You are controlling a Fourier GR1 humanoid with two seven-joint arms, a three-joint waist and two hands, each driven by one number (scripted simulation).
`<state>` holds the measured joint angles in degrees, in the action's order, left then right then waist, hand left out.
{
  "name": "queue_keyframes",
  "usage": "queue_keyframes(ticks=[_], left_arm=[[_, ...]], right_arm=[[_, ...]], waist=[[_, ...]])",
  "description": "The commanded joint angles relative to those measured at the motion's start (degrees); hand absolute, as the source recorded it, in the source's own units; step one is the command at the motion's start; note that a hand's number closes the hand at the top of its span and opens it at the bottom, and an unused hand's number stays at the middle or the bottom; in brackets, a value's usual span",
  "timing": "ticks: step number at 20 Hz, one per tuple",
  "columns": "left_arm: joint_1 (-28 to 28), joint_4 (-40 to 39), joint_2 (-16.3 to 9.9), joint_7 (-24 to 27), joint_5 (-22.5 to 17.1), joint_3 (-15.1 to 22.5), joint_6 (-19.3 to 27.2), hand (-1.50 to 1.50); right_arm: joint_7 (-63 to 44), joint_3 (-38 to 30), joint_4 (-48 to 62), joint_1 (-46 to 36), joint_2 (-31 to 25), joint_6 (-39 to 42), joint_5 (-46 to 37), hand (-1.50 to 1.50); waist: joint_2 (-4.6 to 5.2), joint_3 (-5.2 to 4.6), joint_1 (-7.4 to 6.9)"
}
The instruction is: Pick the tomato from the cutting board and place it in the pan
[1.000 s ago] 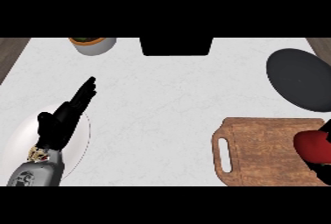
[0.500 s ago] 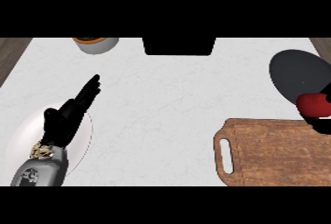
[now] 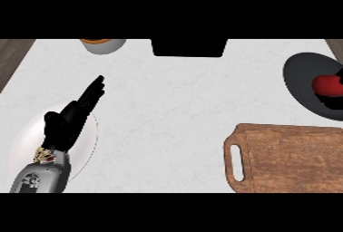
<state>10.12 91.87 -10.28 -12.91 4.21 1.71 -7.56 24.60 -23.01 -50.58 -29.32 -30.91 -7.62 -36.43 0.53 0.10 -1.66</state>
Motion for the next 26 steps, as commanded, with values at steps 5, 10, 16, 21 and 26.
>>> queue_keyframes(ticks=[5,10,16,21,26], left_arm=[[-1.7,-0.7,0.7,2.6,0.5,0.6,-0.8,0.0],[-0.8,-0.1,0.7,2.3,0.5,0.7,-1.2,0.0],[0.2,0.9,1.3,0.6,0.5,1.6,-1.2,0.0],[1.7,-0.2,1.1,1.2,1.0,1.5,-1.4,0.0],[0.1,-1.2,1.0,2.3,0.0,0.9,-2.0,0.0]], right_arm=[[11.1,-3.8,26.3,-13.3,-6.4,-5.8,-0.7,1.5],[13.2,-4.2,33.0,-17.1,-6.8,-9.0,-1.6,1.5],[1.2,0.1,41.0,-16.0,-9.6,-3.7,-7.4,-1.5],[4.8,-2.8,42.4,-17.6,-8.2,-0.4,-4.2,-1.5],[8.6,-10.1,42.2,-19.9,-8.2,4.2,3.5,-1.5]], waist=[[0.47,0.09,-1.07],[0.76,0.16,-1.82],[1.47,0.23,-3.32],[1.77,0.41,-3.17],[1.88,0.5,-3.05]])
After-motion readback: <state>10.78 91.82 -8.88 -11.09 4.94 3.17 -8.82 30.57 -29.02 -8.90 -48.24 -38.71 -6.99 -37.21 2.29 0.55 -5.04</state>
